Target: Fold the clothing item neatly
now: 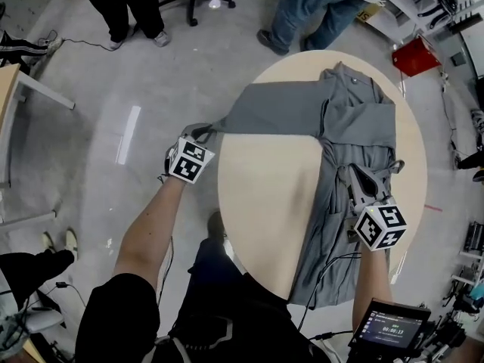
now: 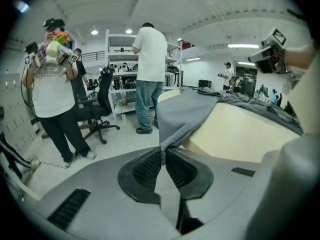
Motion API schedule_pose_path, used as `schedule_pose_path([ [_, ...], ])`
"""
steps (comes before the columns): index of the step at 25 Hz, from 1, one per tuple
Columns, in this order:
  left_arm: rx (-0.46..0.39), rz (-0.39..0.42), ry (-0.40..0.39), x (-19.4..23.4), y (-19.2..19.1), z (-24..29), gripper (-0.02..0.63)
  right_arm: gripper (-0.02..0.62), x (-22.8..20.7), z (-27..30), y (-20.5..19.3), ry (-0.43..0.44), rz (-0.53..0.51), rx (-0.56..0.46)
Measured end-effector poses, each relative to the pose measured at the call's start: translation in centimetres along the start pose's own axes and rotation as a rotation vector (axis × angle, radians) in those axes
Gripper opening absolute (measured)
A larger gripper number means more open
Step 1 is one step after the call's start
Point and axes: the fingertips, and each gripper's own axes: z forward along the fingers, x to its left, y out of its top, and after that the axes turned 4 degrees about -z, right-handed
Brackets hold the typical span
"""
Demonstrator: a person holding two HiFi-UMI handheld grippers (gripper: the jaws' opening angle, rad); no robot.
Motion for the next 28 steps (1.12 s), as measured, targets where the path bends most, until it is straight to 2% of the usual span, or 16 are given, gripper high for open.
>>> schedule_pose_path([
  [4,-0.028,0.165,0.070,1.6,4.8,-2.3,0.026,0.011,-1.6,-2.2,0.9,-0.021,0.017,-0.054],
  [9,-0.068,0.239,0.168,2.1,11.3,-3.4,0.026,0.011,-5.6,-4.9,-0.1,-0.023,0.049,-0.116],
  [12,-0.075,0.299,0.219,-0.8,15.7,-4.1,0.026,0.011,-9.6,-7.1,-1.2,-0.011,0.056,-0.141],
  [16,-0.090,0.441,0.315,-4.9,22.9,-5.0,0.026,0.011,-14.4,-10.9,-2.9,0.016,0.066,-0.163],
  [18,-0.092,0.482,0.350,-6.5,25.8,-4.6,0.026,0.011,-16.3,-12.2,-3.5,0.023,0.062,-0.163],
  [20,-0.096,0.496,0.357,-8.3,28.2,-3.3,0.026,0.011,-18.0,-13.1,-4.3,0.015,0.059,-0.155],
  [23,-0.123,0.548,0.319,-11.3,31.5,-0.7,0.026,0.011,-20.3,-14.1,-5.8,-0.019,0.068,-0.140],
  [28,-0.150,0.749,0.269,-18.8,37.4,5.1,0.026,0.011,-23.4,-16.1,-7.5,-0.062,0.103,-0.169],
])
